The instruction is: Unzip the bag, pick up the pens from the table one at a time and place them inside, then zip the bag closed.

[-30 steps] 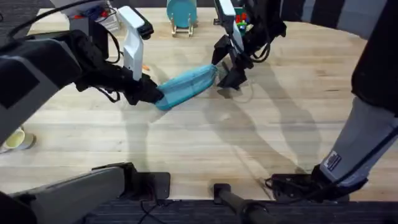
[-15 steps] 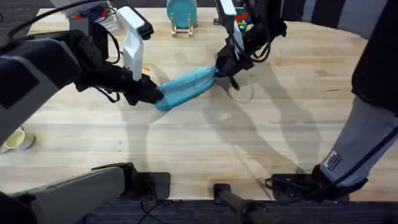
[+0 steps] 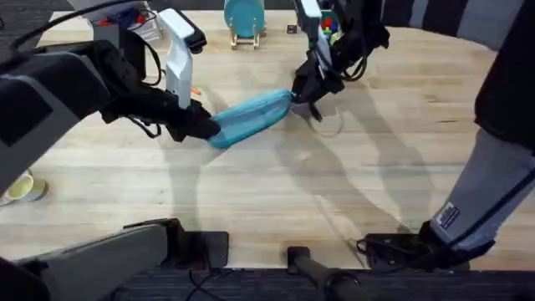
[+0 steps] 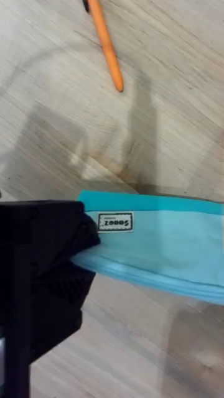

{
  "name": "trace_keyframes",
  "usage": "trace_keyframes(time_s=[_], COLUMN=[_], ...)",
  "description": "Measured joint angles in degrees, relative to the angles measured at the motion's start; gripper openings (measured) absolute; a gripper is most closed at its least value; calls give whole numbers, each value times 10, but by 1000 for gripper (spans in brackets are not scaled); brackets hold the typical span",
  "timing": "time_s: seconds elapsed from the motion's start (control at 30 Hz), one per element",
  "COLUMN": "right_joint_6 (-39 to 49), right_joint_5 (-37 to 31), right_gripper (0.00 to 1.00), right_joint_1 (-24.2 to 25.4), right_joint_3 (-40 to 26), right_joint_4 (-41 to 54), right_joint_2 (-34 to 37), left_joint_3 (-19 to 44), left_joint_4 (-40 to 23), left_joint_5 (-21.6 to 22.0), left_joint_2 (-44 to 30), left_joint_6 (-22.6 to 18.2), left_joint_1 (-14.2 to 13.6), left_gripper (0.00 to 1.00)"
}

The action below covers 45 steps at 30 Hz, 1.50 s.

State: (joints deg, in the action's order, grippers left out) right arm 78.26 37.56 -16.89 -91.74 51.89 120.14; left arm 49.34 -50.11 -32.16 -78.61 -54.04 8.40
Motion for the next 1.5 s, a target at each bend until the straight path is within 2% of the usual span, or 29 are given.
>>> trace_keyframes(time_s=[0.6,0.83,1.23,1.5], right_joint_6=[0,0,19,27], right_joint_5=[-27,-42,-88,-121], right_gripper=[30,30,30,30], right_joint_1=[1,-6,-62,-82], right_joint_3=[-78,-84,-90,-92], right_joint_4=[35,38,37,37], right_joint_2=[-12,-11,-12,-17], left_joint_3=[0,0,0,0], left_joint_4=[0,0,0,0], left_joint_5=[-6,-10,-7,-3], left_joint_2=[0,0,0,0], left_joint_6=[0,0,0,0], left_joint_1=[0,0,0,1], left_gripper=[42,42,42,42])
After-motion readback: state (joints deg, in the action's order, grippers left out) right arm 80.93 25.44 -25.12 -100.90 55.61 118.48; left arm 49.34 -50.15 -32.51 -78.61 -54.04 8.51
